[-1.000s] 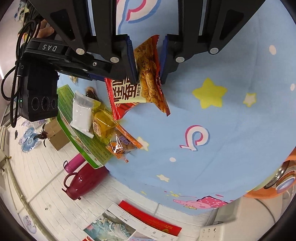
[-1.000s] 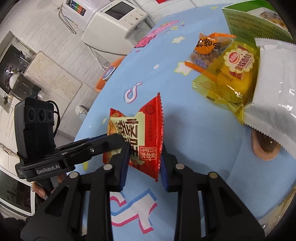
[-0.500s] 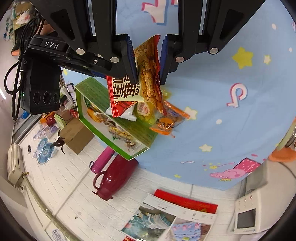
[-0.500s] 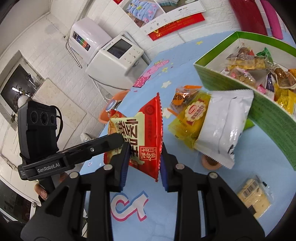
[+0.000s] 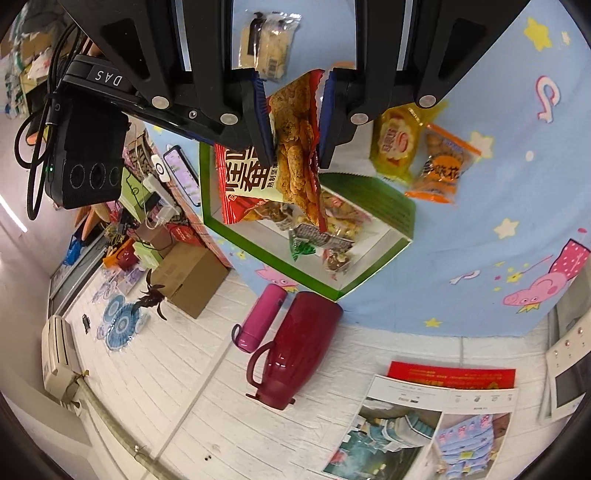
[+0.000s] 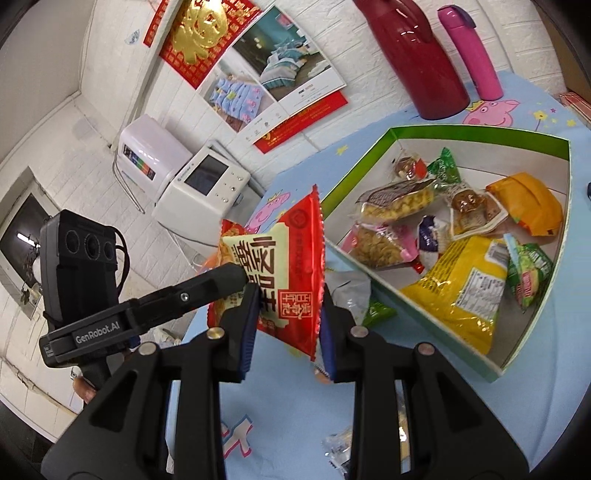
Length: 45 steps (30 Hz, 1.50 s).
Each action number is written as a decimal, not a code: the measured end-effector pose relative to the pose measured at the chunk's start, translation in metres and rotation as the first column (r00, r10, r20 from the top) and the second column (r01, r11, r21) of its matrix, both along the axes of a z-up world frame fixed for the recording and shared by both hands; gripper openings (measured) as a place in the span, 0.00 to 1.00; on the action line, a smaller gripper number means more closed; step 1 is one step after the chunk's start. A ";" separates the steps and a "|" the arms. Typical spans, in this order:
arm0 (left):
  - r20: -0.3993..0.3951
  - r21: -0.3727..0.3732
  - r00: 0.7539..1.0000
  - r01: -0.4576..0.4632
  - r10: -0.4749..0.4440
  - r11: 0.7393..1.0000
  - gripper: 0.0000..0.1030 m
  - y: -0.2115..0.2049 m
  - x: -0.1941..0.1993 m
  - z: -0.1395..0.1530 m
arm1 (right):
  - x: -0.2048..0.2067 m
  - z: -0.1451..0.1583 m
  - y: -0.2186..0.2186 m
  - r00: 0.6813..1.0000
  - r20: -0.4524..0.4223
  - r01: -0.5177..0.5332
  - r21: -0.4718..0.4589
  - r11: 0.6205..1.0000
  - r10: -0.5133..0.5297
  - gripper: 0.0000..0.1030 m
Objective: Organize snacks
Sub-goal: 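Carry the red bag into the green box and open both grippers, then grasp the white wrapper pouch with both grippers together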
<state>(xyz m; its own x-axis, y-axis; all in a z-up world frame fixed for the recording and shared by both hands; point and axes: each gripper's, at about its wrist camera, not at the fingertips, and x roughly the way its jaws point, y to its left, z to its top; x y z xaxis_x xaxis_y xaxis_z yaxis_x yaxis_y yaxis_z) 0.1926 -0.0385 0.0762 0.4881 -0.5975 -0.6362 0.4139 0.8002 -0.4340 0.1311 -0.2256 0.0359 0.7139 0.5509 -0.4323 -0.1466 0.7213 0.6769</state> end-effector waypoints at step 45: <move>0.008 0.117 0.999 -0.052 0.051 0.992 0.84 0.000 -0.014 -0.017 | -0.042 -0.007 -0.009 0.984 0.090 0.174 -0.267 0.948 -0.155 0.73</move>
